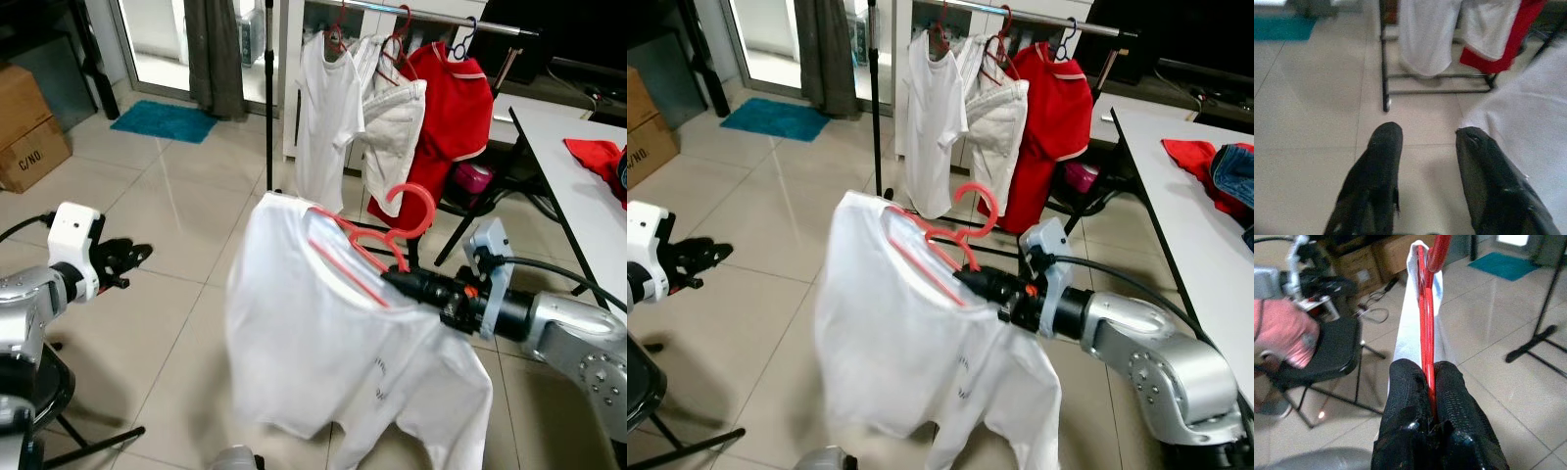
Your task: Hang hanger
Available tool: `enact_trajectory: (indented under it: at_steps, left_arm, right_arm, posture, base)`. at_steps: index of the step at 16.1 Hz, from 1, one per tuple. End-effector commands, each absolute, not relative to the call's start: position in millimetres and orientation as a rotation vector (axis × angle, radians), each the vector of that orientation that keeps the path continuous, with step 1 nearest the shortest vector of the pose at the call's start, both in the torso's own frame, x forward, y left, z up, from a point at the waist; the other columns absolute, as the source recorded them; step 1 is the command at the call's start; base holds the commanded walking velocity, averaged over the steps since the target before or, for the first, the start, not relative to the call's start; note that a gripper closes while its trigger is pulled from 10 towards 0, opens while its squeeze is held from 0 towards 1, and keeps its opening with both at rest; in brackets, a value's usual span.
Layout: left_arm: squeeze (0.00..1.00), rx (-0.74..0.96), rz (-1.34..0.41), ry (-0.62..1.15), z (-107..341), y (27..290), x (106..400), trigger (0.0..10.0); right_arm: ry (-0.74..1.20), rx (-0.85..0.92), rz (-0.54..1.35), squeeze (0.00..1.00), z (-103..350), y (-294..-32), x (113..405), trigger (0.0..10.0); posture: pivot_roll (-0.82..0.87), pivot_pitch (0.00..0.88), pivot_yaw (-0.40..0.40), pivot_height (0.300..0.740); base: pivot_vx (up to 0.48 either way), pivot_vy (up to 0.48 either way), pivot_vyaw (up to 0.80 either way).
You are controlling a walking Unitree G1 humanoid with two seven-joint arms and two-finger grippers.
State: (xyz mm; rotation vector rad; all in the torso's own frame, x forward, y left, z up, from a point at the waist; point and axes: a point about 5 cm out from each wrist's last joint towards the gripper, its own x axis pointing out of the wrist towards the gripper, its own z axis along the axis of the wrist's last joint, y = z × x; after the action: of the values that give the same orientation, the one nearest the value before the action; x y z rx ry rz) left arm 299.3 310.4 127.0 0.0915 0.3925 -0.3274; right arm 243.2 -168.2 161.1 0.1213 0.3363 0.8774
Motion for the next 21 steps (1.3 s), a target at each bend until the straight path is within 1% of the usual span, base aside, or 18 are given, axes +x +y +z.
enact_trajectory:
  at_steps: [1, 2, 3, 4, 5, 6, 7, 9, 11, 12, 14, 17, 21]
  left_arm:
    - [1.0, 0.077, -0.417, 0.332, 133.3, 285.5, 302.4, 10.0]
    - [1.0, 0.066, -0.453, 0.295, 135.3, 257.7, 303.4, 10.0]
    - [1.0, 0.068, -0.451, 0.285, 136.0, 251.1, 304.1, 10.0]
    - [0.73, 0.084, -0.45, 0.229, 140.5, 229.9, 305.0, 10.0]
    - [0.73, 0.082, -0.456, 0.198, 143.3, 219.5, 304.8, 10.0]
    - [0.0, 0.064, -0.469, 0.146, 148.3, 195.9, 302.0, 10.0]
    - [0.0, 0.052, -0.45, 0.121, 151.2, 184.5, 298.7, 10.0]
    - [0.0, 0.036, -0.388, 0.1, 150.9, 168.9, 291.6, 10.0]
    - [0.0, 0.031, -0.369, 0.082, 151.5, 161.3, 287.1, 10.0]
    - [0.0, 0.039, -0.367, 0.077, 152.2, 153.2, 283.2, 10.0]
    - [0.0, 0.059, -0.378, 0.085, 151.2, 146.3, 281.0, 10.0]
    - [0.0, 0.058, -0.368, 0.089, 151.5, 143.9, 280.9, 10.0]
    - [0.0, 0.042, -0.333, 0.094, 155.5, 144.6, 281.3, 10.0]
  right_arm:
    - [0.269, 0.096, 0.798, 0.0, 166.5, -168.2, 250.3, 10.0]
    - [0.209, 0.108, 0.66, 0.0, 165.6, -164.7, 258.8, 10.0]
    - [0.198, 0.12, 0.617, 0.0, 165.4, -164.2, 261.4, 10.0]
    - [0.189, 0.117, 0.534, 0.0, 161.6, -162.0, 264.5, 10.0]
    - [0.187, 0.115, 0.502, 0.0, 159.4, -160.7, 265.2, 10.0]
    - [0.188, 0.117, 0.372, 0.0, 151.0, -160.2, 268.0, 10.0]
    - [0.186, 0.142, 0.29, 0.0, 146.1, -159.5, 268.1, 10.0]
    - [0.177, 0.175, 0.172, 0.0, 139.2, -156.9, 264.1, 10.0]
    - [0.19, 0.17, 0.11, 0.0, 133.4, -157.3, 261.1, 10.0]
    - [0.212, 0.169, 0.076, 0.0, 127.0, -157.4, 257.1, 10.0]
    - [0.226, 0.183, 0.06, 0.0, 122.5, -157.7, 254.5, 10.0]
    - [0.223, 0.201, 0.033, 0.0, 121.8, -158.1, 254.9, 10.0]
    - [0.194, 0.214, 0.044, 0.0, 125.1, -154.1, 256.8, 10.0]
  posture:
    - [-0.01, 0.0, -0.058, 0.74]
    - [-0.01, 0.0, -0.057, 0.74]
    - [-0.01, 0.0, -0.056, 0.74]
    - [-0.01, 0.001, -0.061, 0.74]
    - [-0.01, 0.001, -0.061, 0.74]
    - [0.0, 0.019, -0.071, 0.74]
    - [0.01, 0.04, -0.073, 0.74]
    - [0.0, 0.049, -0.069, 0.74]
    - [0.0, 0.062, -0.059, 0.74]
    - [0.0, 0.069, -0.05, 0.74]
    - [0.0, 0.068, -0.049, 0.74]
    - [-0.01, 0.066, -0.038, 0.74]
    - [0.01, 0.082, -0.039, 0.74]
  base:
    - [0.0, 0.0, 0.0]
    - [0.0, 0.0, 0.0]
    - [0.0, 0.0, 0.0]
    - [0.0, 0.0, 0.0]
    - [0.0, 0.0, 0.0]
    - [0.0, 0.0, 0.0]
    - [0.0, 0.0, 0.0]
    - [0.0, 0.0, 0.0]
    - [0.0, 0.0, 0.0]
    - [0.0, 0.0, 0.0]
    - [0.0, 0.0, 0.0]
    - [0.0, 0.0, 0.0]
    - [0.256, 0.0, 0.0]
